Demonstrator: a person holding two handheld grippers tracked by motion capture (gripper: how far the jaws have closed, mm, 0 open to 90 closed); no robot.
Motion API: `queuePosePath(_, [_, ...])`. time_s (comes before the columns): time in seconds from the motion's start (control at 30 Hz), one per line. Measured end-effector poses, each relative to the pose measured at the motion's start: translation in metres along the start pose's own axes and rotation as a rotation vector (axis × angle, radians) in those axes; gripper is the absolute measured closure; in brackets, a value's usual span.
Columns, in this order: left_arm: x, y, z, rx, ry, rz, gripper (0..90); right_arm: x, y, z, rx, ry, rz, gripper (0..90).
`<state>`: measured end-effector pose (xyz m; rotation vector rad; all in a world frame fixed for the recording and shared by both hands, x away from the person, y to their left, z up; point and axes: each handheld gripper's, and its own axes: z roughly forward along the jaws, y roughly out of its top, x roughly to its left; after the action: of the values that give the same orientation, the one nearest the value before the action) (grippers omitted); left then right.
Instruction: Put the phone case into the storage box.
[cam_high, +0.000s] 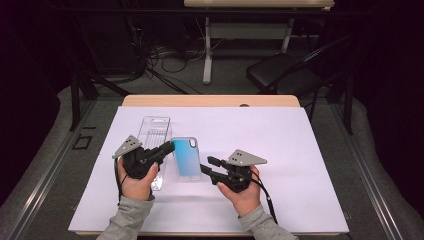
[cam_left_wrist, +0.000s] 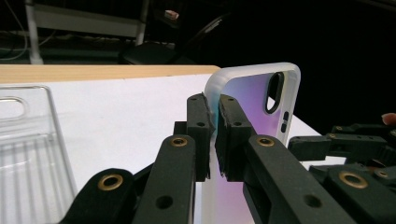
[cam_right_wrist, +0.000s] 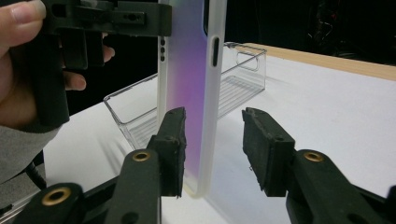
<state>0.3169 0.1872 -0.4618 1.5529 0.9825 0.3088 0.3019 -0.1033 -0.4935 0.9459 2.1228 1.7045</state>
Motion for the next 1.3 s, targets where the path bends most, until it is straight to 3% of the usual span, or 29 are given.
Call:
queuePosePath(0.73, [0.009,0.013,-0.008,-0.042,0.023,-0.002,85.3,-0.005,0.001,-0.001,0.044,-0.039,-0.067,57.1])
queuePosePath(1.1, [0.017,0.036,-0.009,-0.071,0.038,0.012,85.3,-0.009,0.003,-0.004,0.041,-0.083,-0.106,51.4])
queuePosePath(1.3, [0.031,0.055,-0.010,-0.077,0.044,0.008,85.3,-0.012,0.003,-0.008,0.043,-0.085,-0.106,49.6])
